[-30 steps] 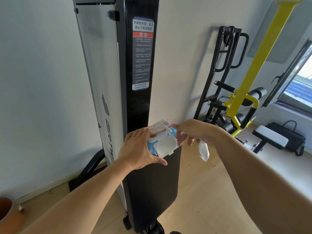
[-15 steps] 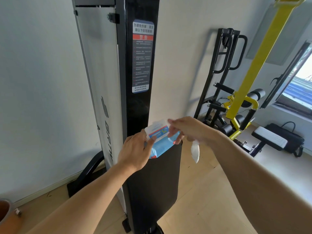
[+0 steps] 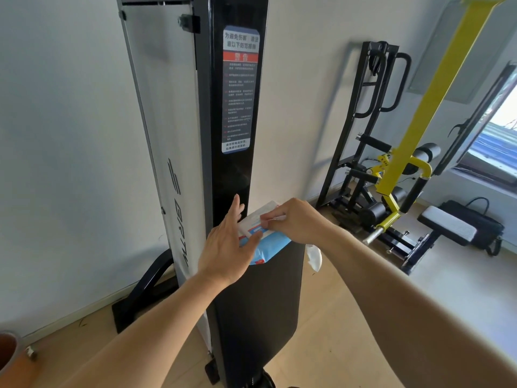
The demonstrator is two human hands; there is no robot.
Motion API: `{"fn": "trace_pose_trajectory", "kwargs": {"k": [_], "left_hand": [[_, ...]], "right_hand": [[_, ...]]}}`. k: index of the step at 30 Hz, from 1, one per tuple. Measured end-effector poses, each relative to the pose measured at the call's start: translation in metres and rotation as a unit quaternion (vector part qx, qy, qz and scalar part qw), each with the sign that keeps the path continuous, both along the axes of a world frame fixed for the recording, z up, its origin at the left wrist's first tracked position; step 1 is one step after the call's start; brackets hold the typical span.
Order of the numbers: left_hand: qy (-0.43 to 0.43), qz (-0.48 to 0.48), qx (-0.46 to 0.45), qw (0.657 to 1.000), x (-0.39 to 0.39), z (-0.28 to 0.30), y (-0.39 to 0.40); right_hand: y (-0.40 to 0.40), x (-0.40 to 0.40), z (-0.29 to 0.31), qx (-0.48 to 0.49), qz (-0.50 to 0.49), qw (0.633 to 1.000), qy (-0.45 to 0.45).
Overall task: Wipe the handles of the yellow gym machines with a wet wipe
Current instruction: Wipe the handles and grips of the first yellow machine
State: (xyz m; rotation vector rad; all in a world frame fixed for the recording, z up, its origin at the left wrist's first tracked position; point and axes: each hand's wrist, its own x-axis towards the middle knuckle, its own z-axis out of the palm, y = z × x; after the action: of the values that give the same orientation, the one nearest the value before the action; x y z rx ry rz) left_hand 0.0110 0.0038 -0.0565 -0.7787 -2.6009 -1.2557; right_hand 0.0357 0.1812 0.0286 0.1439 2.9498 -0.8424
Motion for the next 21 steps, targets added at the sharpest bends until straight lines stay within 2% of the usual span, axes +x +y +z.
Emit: {"fn": "trace_pose_trajectory", "kwargs": {"k": [2, 4, 5, 7, 9, 12, 14, 15, 17, 18, 19, 21], "left_hand": [[-0.007, 0.004, 0.039, 0.999, 0.004, 0.005, -0.003], [0.019, 0.03, 0.12, 0.992, 0.016, 0.013, -0.007], [0.058, 0.044, 0.162, 0.984, 0.024, 0.017, -0.008], [0.119, 0.034, 0.236, 0.964, 0.045, 0.026, 0.0], [0.059, 0.002, 0.299, 0.953, 0.068, 0.036, 0.019], [-0.074, -0.02, 0.296, 0.952, 0.094, 0.042, 0.052], [-0.193, -0.073, 0.269, 0.941, 0.098, 0.045, 0.07], [-0.261, -0.117, 0.278, 0.917, 0.098, 0.046, 0.079], [-0.413, -0.178, 0.327, 0.831, 0.102, 0.052, 0.102], [-0.458, -0.183, 0.343, 0.8, 0.108, 0.055, 0.113], [-0.466, -0.178, 0.342, 0.796, 0.117, 0.055, 0.124], [-0.409, -0.16, 0.293, 0.85, 0.136, 0.047, 0.147]], "right_hand": [[0.004, 0.005, 0.001, -0.06, -0.031, 0.998, 0.02], [0.01, 0.016, 0.003, -0.231, -0.09, 0.968, 0.041], [0.013, 0.024, 0.006, -0.352, -0.102, 0.93, 0.037], [0.018, 0.039, 0.013, -0.559, -0.087, 0.824, 0.034], [0.023, 0.053, 0.019, -0.645, -0.078, 0.758, 0.052], [0.031, 0.076, 0.023, -0.69, -0.079, 0.712, 0.105], [0.039, 0.093, 0.023, -0.698, -0.08, 0.699, 0.133], [0.046, 0.102, 0.021, -0.694, -0.08, 0.701, 0.142], [0.065, 0.122, 0.016, -0.662, -0.089, 0.728, 0.156], [0.076, 0.132, 0.012, -0.632, -0.101, 0.751, 0.161], [0.089, 0.143, 0.008, -0.599, -0.117, 0.774, 0.169], [0.114, 0.163, -0.001, -0.533, -0.161, 0.809, 0.187]]}}
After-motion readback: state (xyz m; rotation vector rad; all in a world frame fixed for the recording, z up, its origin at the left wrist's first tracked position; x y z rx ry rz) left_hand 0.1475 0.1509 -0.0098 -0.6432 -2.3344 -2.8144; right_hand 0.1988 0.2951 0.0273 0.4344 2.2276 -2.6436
